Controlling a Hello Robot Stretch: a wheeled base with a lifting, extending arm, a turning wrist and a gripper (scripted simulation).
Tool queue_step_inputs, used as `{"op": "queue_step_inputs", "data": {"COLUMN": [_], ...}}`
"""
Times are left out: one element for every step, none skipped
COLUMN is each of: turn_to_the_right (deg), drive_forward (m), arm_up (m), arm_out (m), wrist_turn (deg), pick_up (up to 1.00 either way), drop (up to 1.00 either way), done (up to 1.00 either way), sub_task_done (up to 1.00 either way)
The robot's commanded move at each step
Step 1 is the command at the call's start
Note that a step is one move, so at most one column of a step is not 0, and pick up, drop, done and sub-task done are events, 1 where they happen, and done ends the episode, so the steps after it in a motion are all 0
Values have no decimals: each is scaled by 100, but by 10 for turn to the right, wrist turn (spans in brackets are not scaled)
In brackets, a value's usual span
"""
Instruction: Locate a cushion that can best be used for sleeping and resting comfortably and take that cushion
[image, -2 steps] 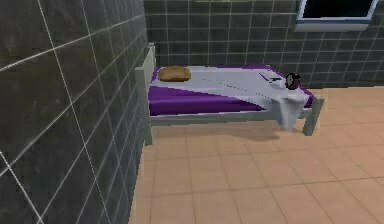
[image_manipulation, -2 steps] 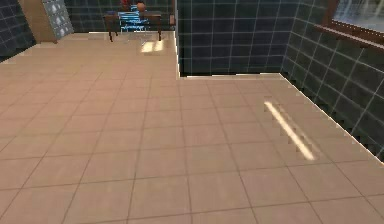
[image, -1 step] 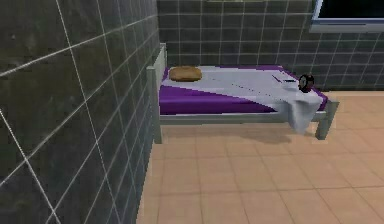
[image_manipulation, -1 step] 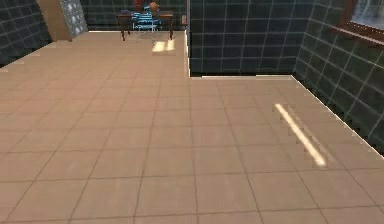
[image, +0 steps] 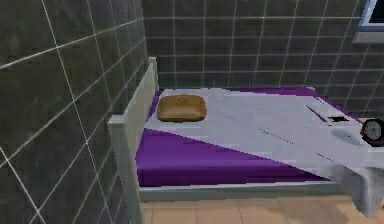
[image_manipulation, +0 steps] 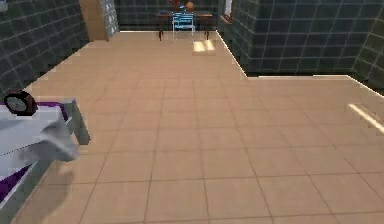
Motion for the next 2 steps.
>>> {"op": "queue_step_inputs", "data": {"turn_to_the_right": [0,-450], "drive_forward": [60,0], "arm_up": [0,0], "arm_out": [0,0], "wrist_turn": [0,0], "pick_up": [0,0], "drop": [0,0], "done": [0,0], "sub_task_done": [0,0]}}
